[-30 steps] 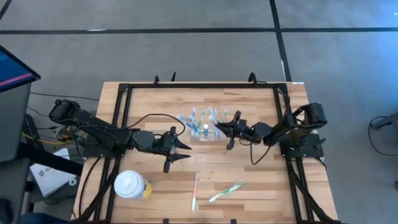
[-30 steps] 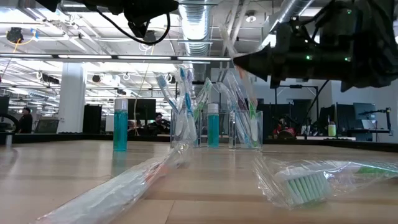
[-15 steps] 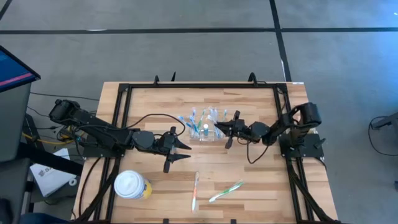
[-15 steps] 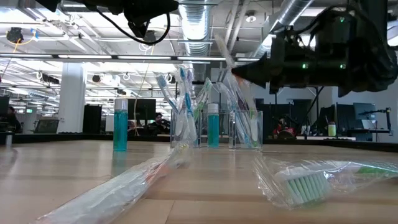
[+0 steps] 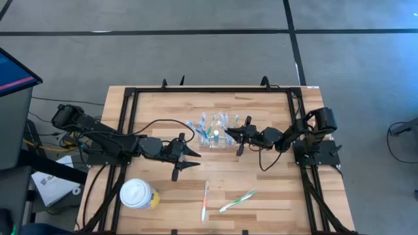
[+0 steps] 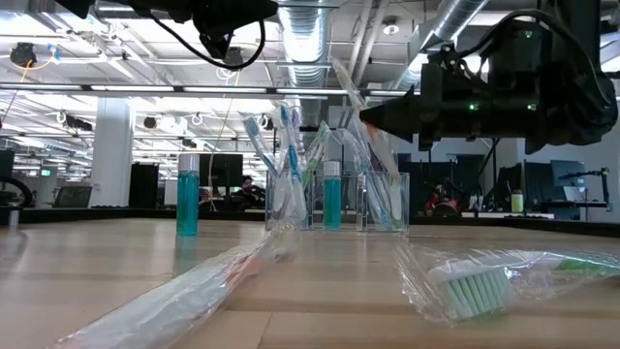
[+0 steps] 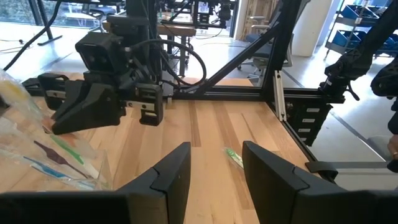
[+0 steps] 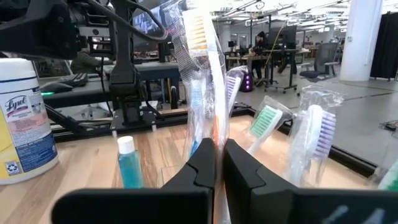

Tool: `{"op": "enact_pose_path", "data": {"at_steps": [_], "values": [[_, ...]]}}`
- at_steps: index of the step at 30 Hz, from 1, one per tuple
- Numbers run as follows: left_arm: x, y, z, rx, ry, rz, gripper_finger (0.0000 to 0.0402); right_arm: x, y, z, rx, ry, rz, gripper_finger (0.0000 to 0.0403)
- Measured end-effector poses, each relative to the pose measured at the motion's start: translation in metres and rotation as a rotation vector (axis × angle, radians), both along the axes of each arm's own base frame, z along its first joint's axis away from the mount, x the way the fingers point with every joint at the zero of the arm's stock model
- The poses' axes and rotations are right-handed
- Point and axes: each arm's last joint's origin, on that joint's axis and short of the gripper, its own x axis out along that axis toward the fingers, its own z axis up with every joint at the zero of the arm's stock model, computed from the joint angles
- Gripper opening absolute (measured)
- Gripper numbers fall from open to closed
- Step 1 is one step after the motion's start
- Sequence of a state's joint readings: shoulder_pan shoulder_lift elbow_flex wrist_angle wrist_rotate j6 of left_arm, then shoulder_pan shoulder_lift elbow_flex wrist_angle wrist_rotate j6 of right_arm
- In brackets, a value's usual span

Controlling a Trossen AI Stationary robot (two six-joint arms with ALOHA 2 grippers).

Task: Pick & Place toothbrushing station
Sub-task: Put the orange toothbrush into the transparent organizer

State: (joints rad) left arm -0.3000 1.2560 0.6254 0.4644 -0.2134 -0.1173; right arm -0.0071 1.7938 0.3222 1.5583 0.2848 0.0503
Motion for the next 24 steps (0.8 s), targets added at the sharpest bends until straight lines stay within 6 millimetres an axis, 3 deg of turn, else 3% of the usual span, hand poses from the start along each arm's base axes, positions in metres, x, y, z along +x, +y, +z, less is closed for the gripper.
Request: {"op": "enact_pose_path", "data": {"at_steps": [11, 24], "values": [[0.000, 0.000, 0.000, 0.001, 0.000, 0.005, 0.0138, 0.001, 0.000, -0.017, 0.052, 0.048, 0.001, 0.0005], [0.000, 0.000, 0.000, 0.001, 0.002, 0.004, 0.0137, 0.001, 0.000, -0.020, 0.079, 0.080, -0.005, 0.0007]]}}
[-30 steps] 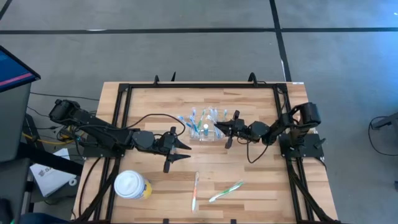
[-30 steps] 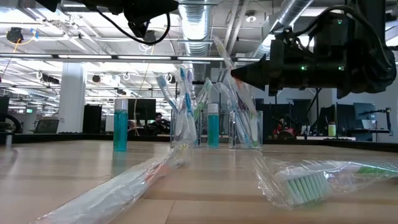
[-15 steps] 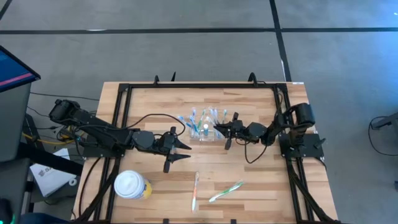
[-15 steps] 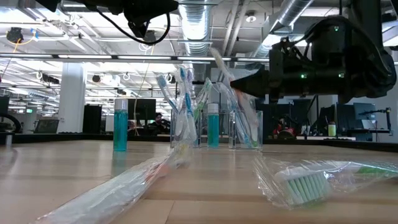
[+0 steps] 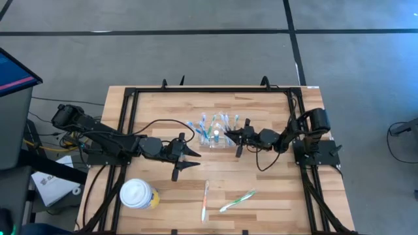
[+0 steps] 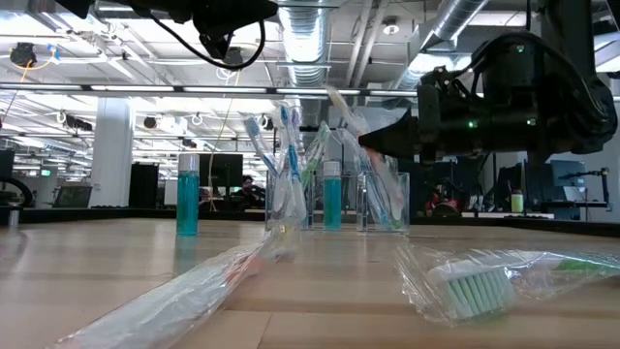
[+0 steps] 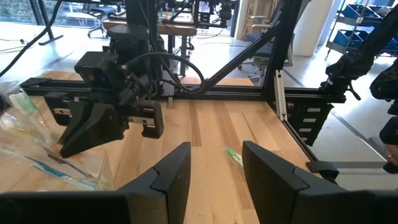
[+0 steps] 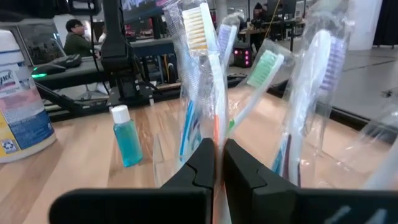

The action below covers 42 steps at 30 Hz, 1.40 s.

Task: Pick & Place toothbrushing station
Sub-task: Put the orange toothbrush into the transparent organizer

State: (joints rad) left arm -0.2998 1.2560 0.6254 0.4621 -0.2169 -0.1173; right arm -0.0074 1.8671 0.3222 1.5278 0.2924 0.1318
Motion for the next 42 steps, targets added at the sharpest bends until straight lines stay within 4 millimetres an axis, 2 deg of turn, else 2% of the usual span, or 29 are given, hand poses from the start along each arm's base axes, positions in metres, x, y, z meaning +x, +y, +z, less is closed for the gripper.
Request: {"op": "enact_pose_path", "data": {"at_steps": [14, 24, 42], "values": [[0.0000, -0.0001, -0.0002, 0.000, 0.003, -0.004, 0.0137, 0.0000, 0.0001, -0.0008, 0.001, 0.008, 0.002, 0.0031], [-0.0001, 0.0000, -0.0007, 0.001, 0.007, -0.004, 0.0138, 0.0000, 0.0002, -0.0008, 0.001, 0.008, 0.005, 0.0028], [-0.0002, 0.0000, -0.0010, 0.003, 0.010, 0.001, 0.0138, 0.0003, 0.0010, -0.0008, 0.001, 0.008, 0.034, 0.0049]]}}
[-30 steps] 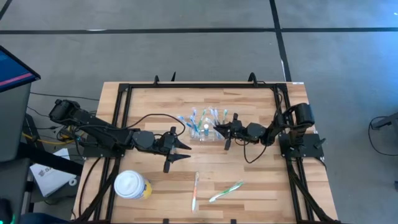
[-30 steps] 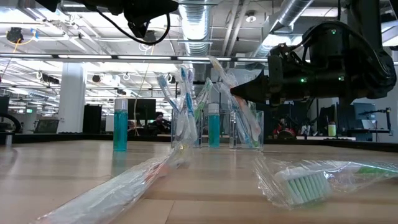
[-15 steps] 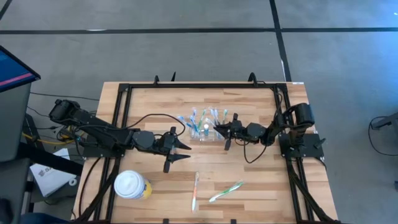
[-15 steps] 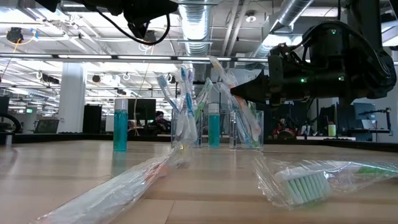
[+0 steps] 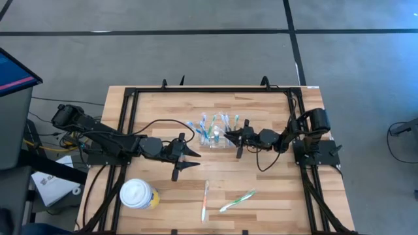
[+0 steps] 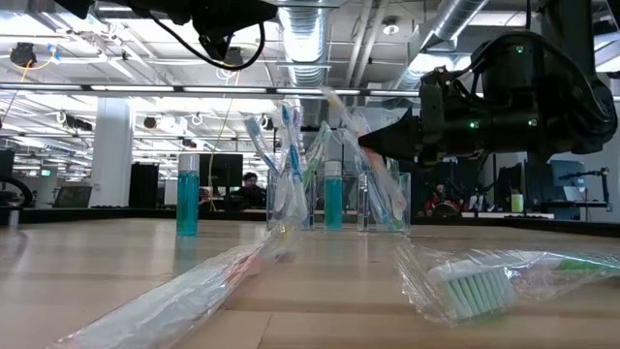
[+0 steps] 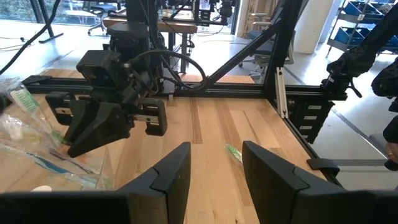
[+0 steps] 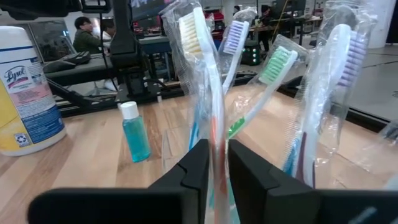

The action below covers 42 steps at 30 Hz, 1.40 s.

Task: Pick & Place toothbrushing station
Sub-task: Put the orange toothbrush into the transparent organizer

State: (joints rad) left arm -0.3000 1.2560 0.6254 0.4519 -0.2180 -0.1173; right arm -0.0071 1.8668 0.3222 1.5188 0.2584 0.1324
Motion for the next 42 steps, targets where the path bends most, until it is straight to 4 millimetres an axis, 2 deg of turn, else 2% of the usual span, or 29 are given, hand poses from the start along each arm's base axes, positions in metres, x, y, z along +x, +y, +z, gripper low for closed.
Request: {"op": "enact_pose_path", "data": {"at_steps": [12, 21, 24, 30, 33, 42], "values": [[0.000, 0.000, 0.000, 0.001, 0.003, -0.001, 0.0138, 0.000, 0.000, 0.000, -0.033, 0.009, 0.001, 0.0104], [0.000, 0.000, 0.000, 0.001, 0.003, -0.001, 0.0137, 0.000, 0.004, 0.008, -0.048, -0.036, 0.016, 0.0113], [0.000, 0.000, 0.000, 0.005, 0.002, -0.002, 0.0137, 0.005, 0.007, 0.013, -0.060, -0.041, 0.029, 0.0113], [0.000, 0.000, 0.000, 0.008, -0.001, 0.014, 0.0138, 0.034, 0.008, 0.017, -0.125, 0.080, 0.033, 0.0113], [0.000, 0.001, 0.000, 0.009, -0.001, 0.017, 0.0138, 0.045, 0.008, 0.025, -0.181, 0.078, 0.032, 0.0113], [0.000, 0.001, 0.000, 0.010, 0.004, 0.018, 0.0138, 0.041, 0.009, 0.050, -0.211, 0.194, -0.006, 0.0113]]}}
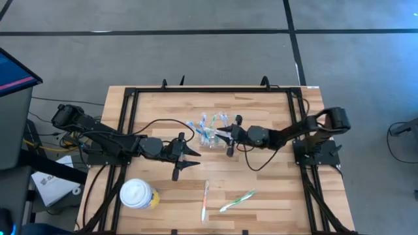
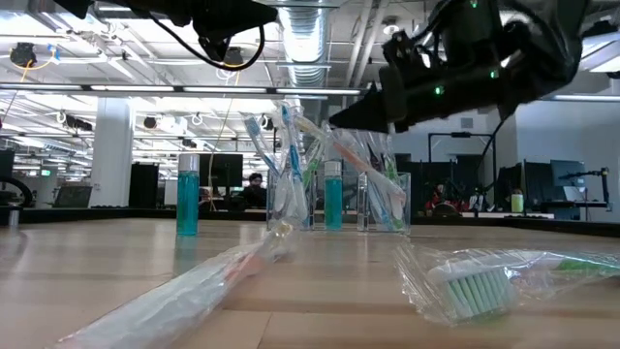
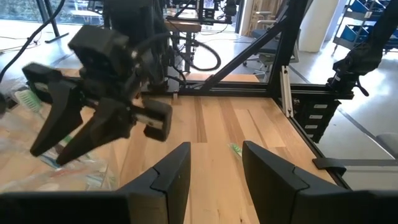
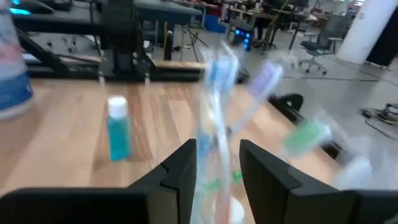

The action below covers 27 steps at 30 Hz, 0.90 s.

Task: Pick & Place toothbrushing station
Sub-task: Put the orange toothbrush into the transparent organizer

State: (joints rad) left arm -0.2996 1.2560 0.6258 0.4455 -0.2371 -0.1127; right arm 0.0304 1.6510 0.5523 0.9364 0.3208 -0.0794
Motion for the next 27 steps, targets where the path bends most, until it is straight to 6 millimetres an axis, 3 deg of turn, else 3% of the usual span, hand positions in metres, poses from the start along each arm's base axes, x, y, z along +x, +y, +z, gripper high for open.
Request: {"op": "enact_pose_path", "data": {"at_steps": [3, 8, 13, 27], "values": [[0.000, 0.000, 0.000, 0.000, -0.001, 0.000, 0.0138, 0.005, 0.003, 0.011, -0.006, 0.021, -0.007, 0.0113], [0.000, 0.000, 0.000, 0.000, -0.005, 0.000, 0.0138, 0.018, 0.003, 0.013, -0.028, 0.186, -0.031, 0.0113], [0.000, 0.000, 0.000, 0.001, -0.004, 0.000, 0.0138, 0.029, 0.004, 0.021, -0.051, 0.229, -0.044, 0.0113], [0.000, 0.000, 0.000, -0.001, -0.004, 0.001, 0.0138, 0.032, 0.000, 0.025, -0.078, 0.276, -0.079, 0.0113]]}}
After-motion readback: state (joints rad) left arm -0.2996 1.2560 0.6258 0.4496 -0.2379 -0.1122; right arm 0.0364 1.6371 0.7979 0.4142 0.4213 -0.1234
